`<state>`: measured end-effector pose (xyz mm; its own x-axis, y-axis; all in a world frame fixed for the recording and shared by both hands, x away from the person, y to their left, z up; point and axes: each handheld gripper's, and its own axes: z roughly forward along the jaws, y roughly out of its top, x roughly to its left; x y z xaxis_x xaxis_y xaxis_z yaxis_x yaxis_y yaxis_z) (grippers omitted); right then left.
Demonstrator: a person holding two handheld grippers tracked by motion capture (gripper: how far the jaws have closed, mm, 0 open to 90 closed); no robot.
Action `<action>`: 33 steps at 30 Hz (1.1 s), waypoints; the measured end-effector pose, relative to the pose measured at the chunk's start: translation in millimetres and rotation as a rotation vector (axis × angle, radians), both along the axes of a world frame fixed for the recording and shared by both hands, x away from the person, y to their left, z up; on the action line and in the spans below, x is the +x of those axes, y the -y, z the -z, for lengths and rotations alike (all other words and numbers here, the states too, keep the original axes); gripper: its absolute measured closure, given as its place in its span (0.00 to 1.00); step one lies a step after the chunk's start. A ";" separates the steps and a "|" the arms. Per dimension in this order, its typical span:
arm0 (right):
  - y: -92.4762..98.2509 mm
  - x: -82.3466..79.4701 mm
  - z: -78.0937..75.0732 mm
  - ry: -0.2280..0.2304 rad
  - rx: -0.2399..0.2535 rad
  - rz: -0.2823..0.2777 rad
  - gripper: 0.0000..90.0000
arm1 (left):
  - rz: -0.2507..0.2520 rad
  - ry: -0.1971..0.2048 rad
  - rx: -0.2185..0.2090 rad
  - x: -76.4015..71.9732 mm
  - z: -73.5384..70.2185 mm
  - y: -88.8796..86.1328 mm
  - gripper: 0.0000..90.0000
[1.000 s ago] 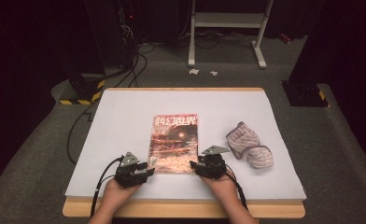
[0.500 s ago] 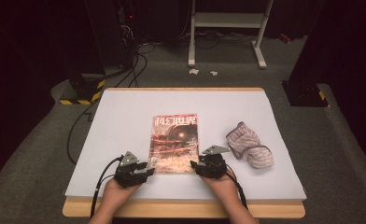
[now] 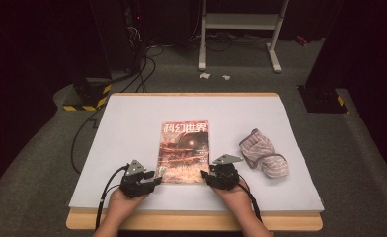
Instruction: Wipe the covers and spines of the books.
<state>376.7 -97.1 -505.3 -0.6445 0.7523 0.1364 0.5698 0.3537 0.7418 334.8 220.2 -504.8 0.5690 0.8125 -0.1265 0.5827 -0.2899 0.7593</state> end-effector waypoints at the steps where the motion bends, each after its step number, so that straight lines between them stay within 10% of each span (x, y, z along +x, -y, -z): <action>1: 0.6 0.6 -0.2 -0.002 0.005 -0.002 0.60 | -0.005 0.004 -0.003 0.0 -0.7 -1.3 0.61; 18: 27.0 3.9 -21.2 0.116 0.028 0.095 0.45 | -0.140 0.169 -0.052 -3.9 -28.7 -48.6 0.43; 33: 84.5 -2.4 -40.8 0.192 0.073 0.251 0.45 | -0.257 0.216 -0.057 5.9 -41.3 -83.9 0.37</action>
